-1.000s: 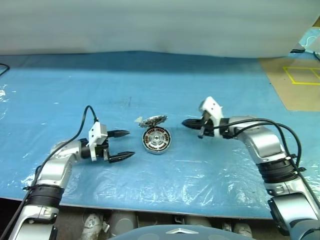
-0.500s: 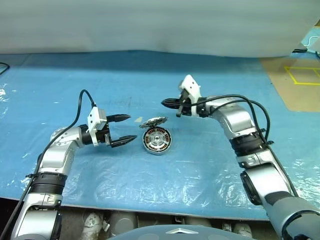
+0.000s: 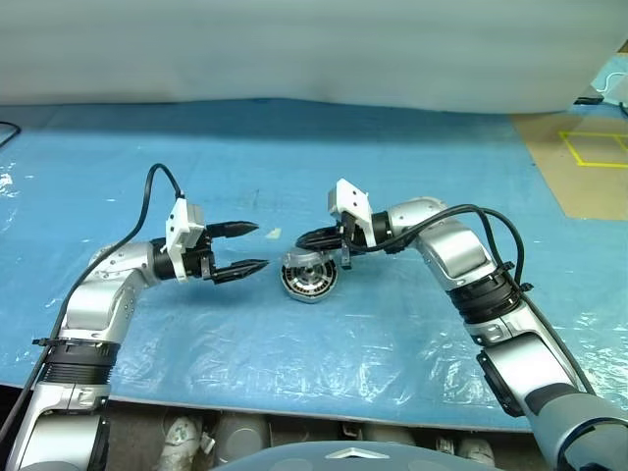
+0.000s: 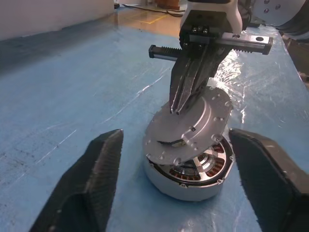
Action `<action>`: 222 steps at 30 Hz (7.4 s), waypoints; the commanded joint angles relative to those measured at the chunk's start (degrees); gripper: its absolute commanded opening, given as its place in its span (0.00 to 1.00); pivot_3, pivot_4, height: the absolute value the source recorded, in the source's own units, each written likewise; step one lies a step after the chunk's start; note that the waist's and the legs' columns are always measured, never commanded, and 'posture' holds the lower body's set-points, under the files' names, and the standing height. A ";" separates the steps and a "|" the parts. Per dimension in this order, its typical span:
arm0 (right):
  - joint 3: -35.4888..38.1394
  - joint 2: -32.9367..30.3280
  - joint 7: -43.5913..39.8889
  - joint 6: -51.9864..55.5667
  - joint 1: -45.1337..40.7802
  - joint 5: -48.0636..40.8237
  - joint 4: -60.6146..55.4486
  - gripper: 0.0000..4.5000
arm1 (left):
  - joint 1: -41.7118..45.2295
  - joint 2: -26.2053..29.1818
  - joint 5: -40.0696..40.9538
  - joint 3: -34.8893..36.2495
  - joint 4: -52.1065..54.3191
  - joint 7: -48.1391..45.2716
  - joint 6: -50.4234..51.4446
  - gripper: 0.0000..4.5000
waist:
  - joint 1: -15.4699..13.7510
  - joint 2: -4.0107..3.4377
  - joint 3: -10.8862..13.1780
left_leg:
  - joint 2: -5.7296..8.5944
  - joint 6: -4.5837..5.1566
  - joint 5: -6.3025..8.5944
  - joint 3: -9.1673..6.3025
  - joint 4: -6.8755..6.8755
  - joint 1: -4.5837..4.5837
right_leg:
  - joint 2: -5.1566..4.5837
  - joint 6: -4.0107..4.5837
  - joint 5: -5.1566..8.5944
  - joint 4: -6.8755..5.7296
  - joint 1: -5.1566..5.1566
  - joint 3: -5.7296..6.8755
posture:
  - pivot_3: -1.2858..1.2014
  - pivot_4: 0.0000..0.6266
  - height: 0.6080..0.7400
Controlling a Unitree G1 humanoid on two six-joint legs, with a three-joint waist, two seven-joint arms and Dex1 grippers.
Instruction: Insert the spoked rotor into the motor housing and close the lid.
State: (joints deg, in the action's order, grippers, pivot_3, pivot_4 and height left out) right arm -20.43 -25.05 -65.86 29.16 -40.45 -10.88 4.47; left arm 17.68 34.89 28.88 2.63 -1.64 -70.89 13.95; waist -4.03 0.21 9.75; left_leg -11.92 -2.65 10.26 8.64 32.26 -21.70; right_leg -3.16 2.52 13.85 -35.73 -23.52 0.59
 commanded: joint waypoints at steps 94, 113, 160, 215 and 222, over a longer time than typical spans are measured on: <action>-3.61 1.10 5.14 -3.46 7.13 5.37 -0.31 0.65 | -6.21 -0.56 -2.27 -2.56 2.94 -0.71 -5.97 0.00 | 0.25 0.00 -0.02 | 0.02 0.01 0.01 0.08 -0.03 0.54 | 0.01 0.01 0.01 0.00 0.41 -0.17 | 0.52 0.24 1.00; -4.51 -0.14 6.63 -4.51 10.02 8.53 5.82 0.65 | -3.98 -2.86 -4.76 -4.32 1.02 0.84 -7.45 0.00 | 0.08 0.00 -0.16 | 0.03 0.26 0.17 0.11 -0.17 1.69 | -0.08 -0.36 0.23 0.03 1.38 -0.32 | 0.52 0.24 1.00; 6.68 0.27 13.83 -3.09 15.07 1.13 -8.76 0.99 | 5.05 -9.93 -17.62 -13.29 -12.23 4.88 -13.68 0.00 | -0.42 -0.15 -0.44 | 0.13 0.01 0.01 0.15 -1.01 0.78 | -0.17 -0.17 0.08 0.92 0.67 -0.29 | 0.52 0.24 1.00; 29.41 12.75 28.40 35.59 18.36 -31.47 -2.71 0.58 | 5.94 -10.54 -18.02 -13.08 -17.14 4.11 -17.95 0.00 | -1.37 -0.24 -0.43 | 0.14 -0.02 -0.01 0.15 -0.95 0.65 | -0.14 -0.19 0.05 0.81 0.57 -0.09 | 0.52 0.24 1.00; 27.85 12.26 28.37 36.06 19.51 -31.55 -4.58 0.48 | 6.60 -10.78 -18.13 -13.16 -18.17 3.98 -18.49 0.00 | -1.44 -0.25 -0.43 | 0.14 -0.03 -0.01 0.15 -0.95 0.62 | -0.15 -0.18 0.06 0.83 0.56 -0.07 | 0.52 0.24 1.00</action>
State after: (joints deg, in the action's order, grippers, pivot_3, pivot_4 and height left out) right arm 8.78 -13.42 -37.00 64.71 -21.25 -40.90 2.40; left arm 23.79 24.44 11.24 -10.18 -19.38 -67.20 -4.32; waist -5.47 -0.04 9.32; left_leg -11.78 -2.68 10.25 8.79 31.31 -21.07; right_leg -3.30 2.33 13.90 -34.91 -22.96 0.52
